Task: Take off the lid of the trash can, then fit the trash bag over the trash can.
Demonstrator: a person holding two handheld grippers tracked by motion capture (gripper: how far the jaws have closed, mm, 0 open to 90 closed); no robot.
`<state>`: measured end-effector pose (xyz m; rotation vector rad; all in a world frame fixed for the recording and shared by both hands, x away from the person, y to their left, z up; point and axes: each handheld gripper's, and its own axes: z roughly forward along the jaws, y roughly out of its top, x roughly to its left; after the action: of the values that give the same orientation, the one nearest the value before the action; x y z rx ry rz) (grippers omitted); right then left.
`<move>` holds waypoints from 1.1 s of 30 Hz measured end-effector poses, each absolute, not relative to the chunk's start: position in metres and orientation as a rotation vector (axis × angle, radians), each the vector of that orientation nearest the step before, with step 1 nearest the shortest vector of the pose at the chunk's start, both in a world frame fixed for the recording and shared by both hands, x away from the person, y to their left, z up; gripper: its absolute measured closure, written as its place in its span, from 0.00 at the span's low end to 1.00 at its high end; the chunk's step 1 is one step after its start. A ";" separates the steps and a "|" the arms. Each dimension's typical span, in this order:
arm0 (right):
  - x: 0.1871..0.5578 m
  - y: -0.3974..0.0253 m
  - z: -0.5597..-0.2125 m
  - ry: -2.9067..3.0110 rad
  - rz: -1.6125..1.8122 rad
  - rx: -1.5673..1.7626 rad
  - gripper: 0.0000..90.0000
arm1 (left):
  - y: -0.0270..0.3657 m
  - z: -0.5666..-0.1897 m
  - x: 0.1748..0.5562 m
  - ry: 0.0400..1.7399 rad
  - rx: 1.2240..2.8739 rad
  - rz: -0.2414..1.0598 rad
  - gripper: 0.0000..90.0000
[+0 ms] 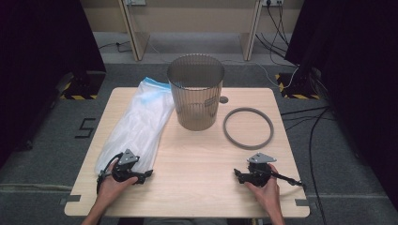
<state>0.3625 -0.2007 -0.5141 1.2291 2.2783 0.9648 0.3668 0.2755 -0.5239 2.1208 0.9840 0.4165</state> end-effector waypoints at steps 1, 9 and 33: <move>0.362 -0.201 -0.515 2.278 0.968 1.216 0.25 | 0.276 -0.524 0.367 0.983 2.121 0.417 0.17; 0.361 -0.199 -0.516 2.273 0.978 1.214 0.23 | 0.275 -0.524 0.367 0.984 2.121 0.418 0.17; 0.362 -0.199 -0.517 2.286 0.978 1.203 0.20 | 0.288 -0.522 0.378 1.004 2.057 0.438 0.84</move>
<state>0.3620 -0.1990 -0.5166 1.2035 2.2861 0.9777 0.3780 0.2883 -0.5222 2.0570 1.0044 0.4380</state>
